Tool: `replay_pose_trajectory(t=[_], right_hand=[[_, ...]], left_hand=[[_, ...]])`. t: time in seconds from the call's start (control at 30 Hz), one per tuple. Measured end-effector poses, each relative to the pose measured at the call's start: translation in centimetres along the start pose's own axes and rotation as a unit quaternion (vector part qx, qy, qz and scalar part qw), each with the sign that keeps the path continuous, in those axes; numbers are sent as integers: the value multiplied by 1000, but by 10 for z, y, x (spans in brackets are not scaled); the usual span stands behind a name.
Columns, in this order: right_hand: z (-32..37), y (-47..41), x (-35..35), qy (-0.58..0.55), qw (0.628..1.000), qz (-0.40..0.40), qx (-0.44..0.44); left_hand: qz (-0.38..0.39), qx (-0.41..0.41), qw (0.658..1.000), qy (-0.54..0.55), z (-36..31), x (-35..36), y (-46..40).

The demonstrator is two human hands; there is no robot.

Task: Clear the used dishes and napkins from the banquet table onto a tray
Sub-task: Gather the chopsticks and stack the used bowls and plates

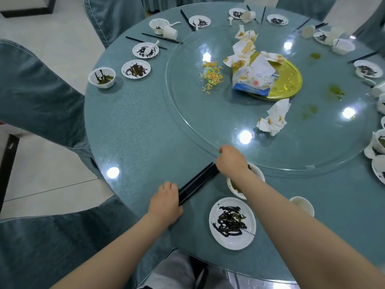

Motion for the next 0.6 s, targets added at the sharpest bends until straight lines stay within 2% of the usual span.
replay_pose_trajectory(t=[0.17, 0.47, 0.6], right_hand=[[-22, -8, -13, -5, 998, -62, 16], [-41, -2, -21, -32, 997, -65, 38], [-43, 0, -21, -39, 997, -58, 37]], left_hand=[[20, -21, 999, -36, -8, 0, -10], [39, -21, 998, -35, -6, 1, -12], [25, 21, 997, -74, -8, 3, -11]])
Point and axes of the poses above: each hand's wrist, its own y-axis away from the middle knuckle, its own x-axis out of the palm, z = x × y, the point moved 3 cm from there along -y, towards the middle knuckle, and after that the axes turned 14 degrees about -z, right-handed, at the moved point
